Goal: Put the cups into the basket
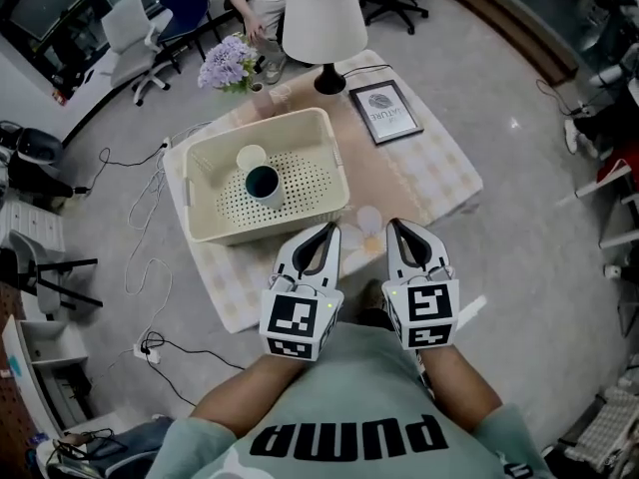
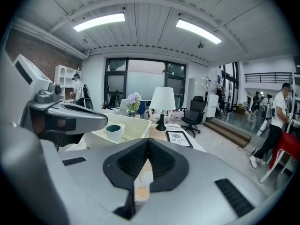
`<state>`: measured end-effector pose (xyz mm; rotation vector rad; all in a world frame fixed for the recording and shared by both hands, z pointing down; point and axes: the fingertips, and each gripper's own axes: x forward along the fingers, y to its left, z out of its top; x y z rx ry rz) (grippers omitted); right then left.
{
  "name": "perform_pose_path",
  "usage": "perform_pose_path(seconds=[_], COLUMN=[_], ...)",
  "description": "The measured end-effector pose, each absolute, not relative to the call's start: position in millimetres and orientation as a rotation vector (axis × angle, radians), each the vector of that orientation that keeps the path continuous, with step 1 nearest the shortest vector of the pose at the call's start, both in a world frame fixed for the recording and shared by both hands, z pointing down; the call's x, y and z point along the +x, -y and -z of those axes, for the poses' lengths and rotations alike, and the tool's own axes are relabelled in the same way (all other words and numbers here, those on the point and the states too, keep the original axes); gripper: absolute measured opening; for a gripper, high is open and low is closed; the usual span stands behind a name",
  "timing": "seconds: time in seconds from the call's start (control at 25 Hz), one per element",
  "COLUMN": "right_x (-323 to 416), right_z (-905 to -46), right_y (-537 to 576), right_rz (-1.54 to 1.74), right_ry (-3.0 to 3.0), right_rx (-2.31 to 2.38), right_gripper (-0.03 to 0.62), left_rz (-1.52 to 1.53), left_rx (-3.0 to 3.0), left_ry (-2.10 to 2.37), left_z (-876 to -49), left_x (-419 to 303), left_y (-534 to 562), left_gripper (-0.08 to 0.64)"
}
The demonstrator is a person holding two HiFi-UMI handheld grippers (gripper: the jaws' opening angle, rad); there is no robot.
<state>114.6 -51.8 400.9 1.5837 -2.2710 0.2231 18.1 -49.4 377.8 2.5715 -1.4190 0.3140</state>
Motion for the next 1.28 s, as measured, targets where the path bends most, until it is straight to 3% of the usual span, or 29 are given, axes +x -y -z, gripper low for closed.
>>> perform_pose_path(seconds=[0.52, 1.28], right_x=[100, 126], right_z=[-401, -408], right_y=[-10, -17], right_rz=[-0.218, -0.234], right_ry=[2.200, 2.238], right_rx=[1.640, 1.630], right_gripper=[0.014, 0.011], left_rz=[-0.296, -0.315], left_rx=[2.604, 2.559], left_ry=[1.348, 1.390], left_z=[-384, -393], left_x=[2, 22], left_y=[1, -7], left_gripper=[0.002, 0.002])
